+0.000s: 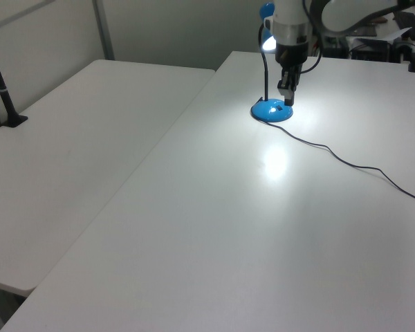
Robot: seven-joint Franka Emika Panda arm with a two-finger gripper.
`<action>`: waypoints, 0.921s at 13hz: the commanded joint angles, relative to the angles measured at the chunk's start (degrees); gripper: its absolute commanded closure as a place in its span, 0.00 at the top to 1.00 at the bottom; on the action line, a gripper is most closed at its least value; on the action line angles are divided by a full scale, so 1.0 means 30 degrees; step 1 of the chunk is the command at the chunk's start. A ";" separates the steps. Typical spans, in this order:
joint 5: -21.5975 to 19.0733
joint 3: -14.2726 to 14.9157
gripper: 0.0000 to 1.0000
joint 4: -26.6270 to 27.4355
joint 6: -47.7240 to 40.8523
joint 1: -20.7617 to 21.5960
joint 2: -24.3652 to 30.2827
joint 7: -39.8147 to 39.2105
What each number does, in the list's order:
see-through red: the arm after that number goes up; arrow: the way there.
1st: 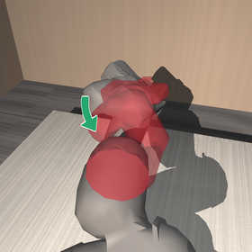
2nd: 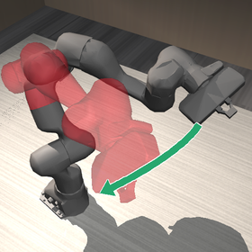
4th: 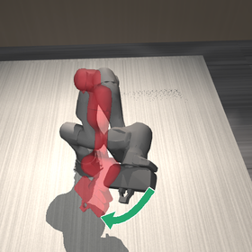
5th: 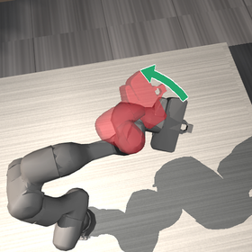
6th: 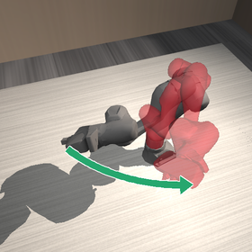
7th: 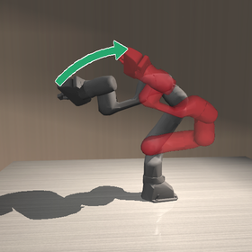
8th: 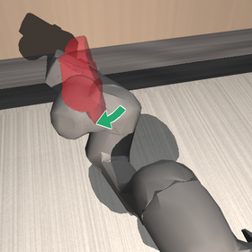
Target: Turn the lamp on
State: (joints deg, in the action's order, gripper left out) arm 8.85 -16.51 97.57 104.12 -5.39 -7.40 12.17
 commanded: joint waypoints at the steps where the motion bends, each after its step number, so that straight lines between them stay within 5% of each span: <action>1: -0.0753 0.0521 0.00 0.0112 -0.1598 0.0447 0.1673 -0.1099; 3: -0.0753 0.1189 0.00 -0.0092 -0.2561 0.1057 0.2201 -0.1448; 6: -0.0753 0.4463 0.02 -0.1028 -0.4026 0.4010 0.2408 -0.2207; 9: -0.0811 0.5472 0.05 -0.1119 -0.4617 0.4988 0.2438 -0.3003; 11: -0.0811 0.5472 0.30 -0.1148 -0.4588 0.4872 0.2438 -0.3003; 12: -0.0811 0.5472 0.52 -0.1148 -0.4617 0.4842 0.2438 -0.3003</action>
State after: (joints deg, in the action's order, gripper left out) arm 7.74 -1.60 94.61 91.90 8.01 -0.42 4.80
